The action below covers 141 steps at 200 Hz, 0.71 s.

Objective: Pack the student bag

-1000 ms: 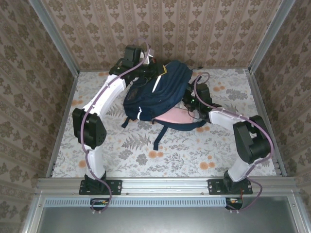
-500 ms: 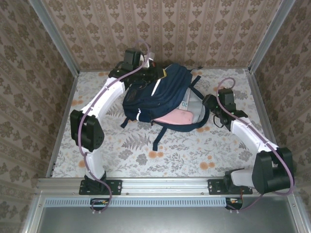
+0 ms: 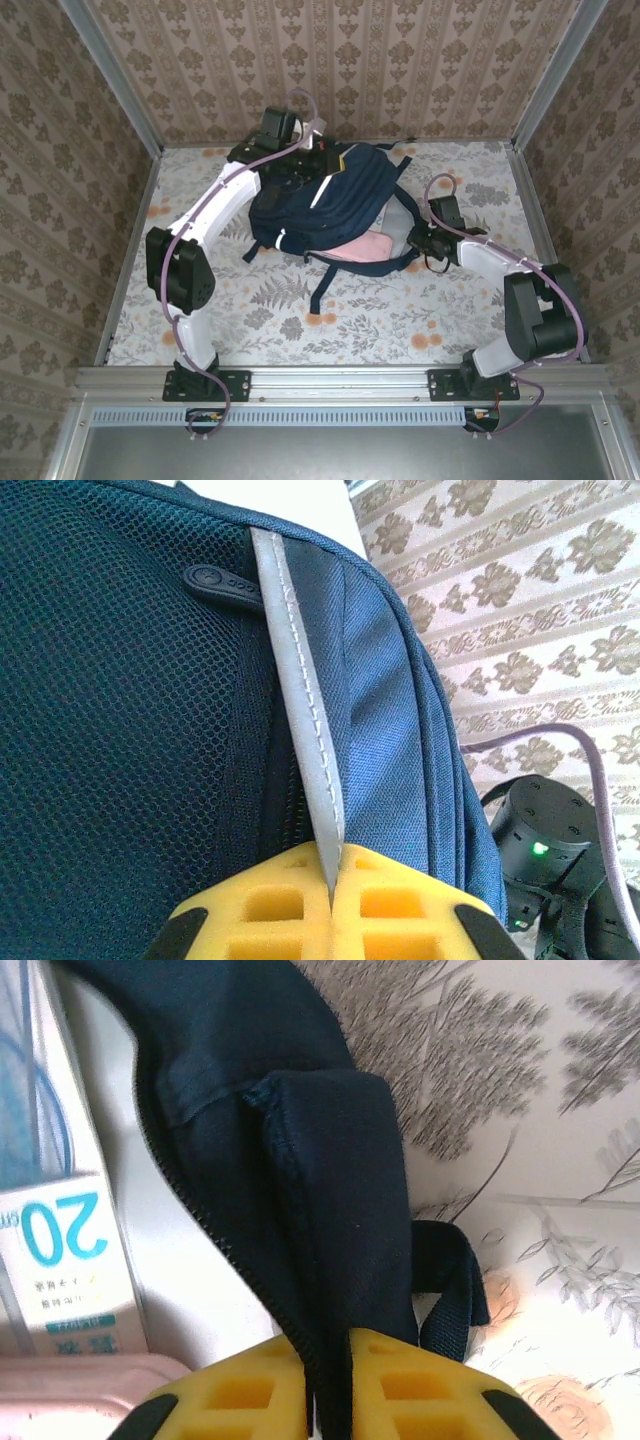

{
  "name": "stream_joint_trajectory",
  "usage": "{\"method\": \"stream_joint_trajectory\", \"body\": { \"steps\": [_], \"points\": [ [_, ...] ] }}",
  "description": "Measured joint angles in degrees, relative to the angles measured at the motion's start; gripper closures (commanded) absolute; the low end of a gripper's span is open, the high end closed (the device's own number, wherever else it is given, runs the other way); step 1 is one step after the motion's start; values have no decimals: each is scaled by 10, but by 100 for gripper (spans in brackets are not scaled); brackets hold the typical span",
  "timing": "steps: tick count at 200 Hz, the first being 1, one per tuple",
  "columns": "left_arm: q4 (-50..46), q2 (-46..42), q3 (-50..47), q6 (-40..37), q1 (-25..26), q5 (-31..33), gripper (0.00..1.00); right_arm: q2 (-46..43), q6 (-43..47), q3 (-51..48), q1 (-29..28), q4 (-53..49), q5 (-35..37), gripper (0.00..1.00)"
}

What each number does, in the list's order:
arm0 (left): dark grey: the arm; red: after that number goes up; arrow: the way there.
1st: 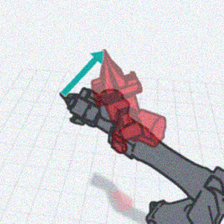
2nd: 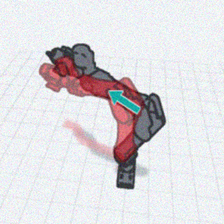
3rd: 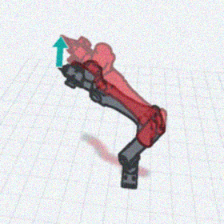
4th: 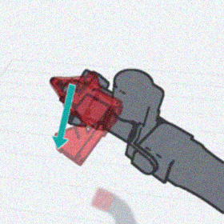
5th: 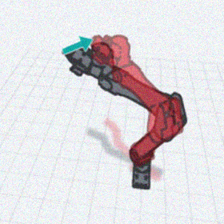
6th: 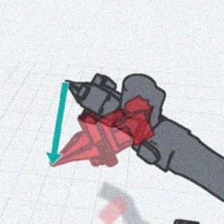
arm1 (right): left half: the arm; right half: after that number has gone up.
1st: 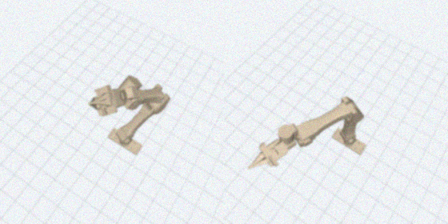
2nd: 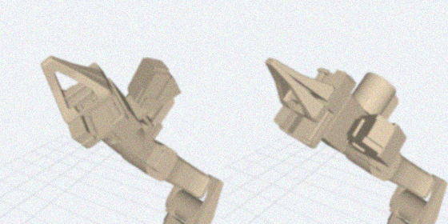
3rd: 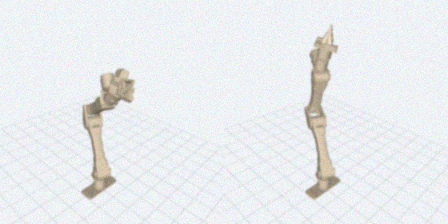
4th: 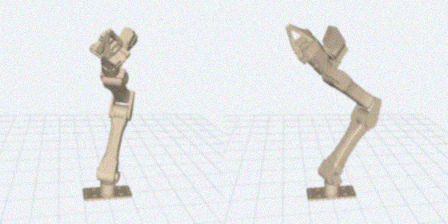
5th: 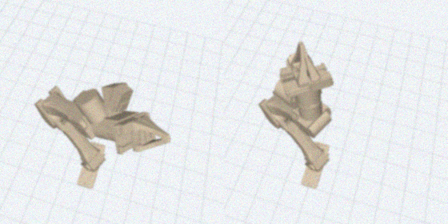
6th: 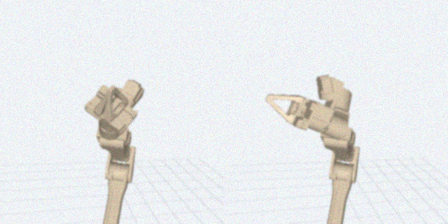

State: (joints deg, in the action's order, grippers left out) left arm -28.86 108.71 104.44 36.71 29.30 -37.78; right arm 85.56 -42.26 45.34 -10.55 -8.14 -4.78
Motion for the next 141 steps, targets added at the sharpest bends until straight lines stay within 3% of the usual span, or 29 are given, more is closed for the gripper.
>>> {"method": "stream_joint_trajectory", "body": {
  "steps": [31, 54, 68, 82, 89, 110, 141],
  "points": [
    [-62, 0, 1, -59, 0, 2, 99, -32, -20, -25, -47, 5, -21, 100],
    [-104, -3, -3, -101, 3, 21, 99, -43, -30, -37, -122, 17, -16, 91],
    [-119, -15, -28, -122, 7, 35, 99, -43, -28, -41, -175, 30, -21, 78],
    [-128, -36, -69, -138, 7, 49, 100, -42, -26, -50, -211, 59, -46, 55],
    [-129, -47, -92, -144, 7, 56, 100, -42, -24, -55, -222, 72, -58, 48],
    [-123, -89, -170, -152, 2, 67, 100, -59, -11, -81, -231, 99, -78, 40],
    [-107, -136, -248, -170, -5, 64, 100, -156, 16, -122, -229, 97, -71, 33]
  ]
}}
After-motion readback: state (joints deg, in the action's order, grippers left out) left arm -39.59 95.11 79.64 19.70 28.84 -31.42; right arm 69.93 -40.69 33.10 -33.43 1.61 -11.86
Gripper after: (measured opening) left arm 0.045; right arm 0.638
